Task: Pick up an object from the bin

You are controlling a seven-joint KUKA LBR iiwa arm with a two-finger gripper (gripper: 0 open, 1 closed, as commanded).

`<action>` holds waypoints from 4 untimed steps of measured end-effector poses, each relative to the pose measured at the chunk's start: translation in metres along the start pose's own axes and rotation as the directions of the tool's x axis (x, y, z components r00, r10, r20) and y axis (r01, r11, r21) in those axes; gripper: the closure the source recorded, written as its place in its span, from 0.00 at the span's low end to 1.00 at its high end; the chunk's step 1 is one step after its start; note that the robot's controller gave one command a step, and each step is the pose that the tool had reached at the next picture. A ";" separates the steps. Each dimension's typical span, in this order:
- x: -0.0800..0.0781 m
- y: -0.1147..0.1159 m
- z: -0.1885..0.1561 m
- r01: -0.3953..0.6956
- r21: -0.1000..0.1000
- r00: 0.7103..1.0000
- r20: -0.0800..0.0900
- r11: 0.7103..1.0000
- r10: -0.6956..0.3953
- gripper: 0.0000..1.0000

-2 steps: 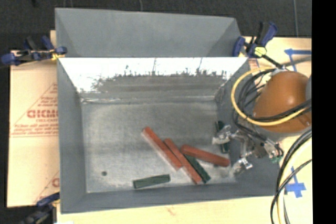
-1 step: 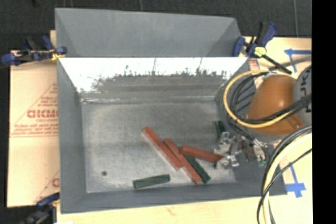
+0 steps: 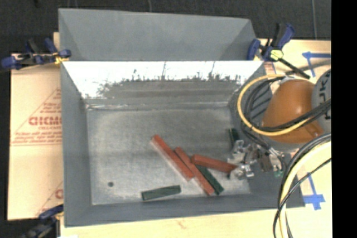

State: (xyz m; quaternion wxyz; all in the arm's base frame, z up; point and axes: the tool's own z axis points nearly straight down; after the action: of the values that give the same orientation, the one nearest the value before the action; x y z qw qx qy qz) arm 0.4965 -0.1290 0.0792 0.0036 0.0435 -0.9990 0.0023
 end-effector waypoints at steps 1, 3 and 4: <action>-0.008 0.013 -0.017 0.189 -0.002 0.982 0.003 0.982 -0.189 1.00; 0.001 0.079 -0.077 -0.025 -0.003 1.000 0.011 1.000 0.025 1.00; -0.002 0.054 -0.082 0.154 -0.005 0.988 0.009 0.988 -0.154 1.00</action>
Offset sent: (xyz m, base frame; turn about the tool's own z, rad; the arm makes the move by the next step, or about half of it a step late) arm -0.0081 0.0800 0.0768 0.0266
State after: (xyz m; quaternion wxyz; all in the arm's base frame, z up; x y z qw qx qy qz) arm 0.4945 -0.0742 0.1606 -0.0006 0.1205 -0.9927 -0.0009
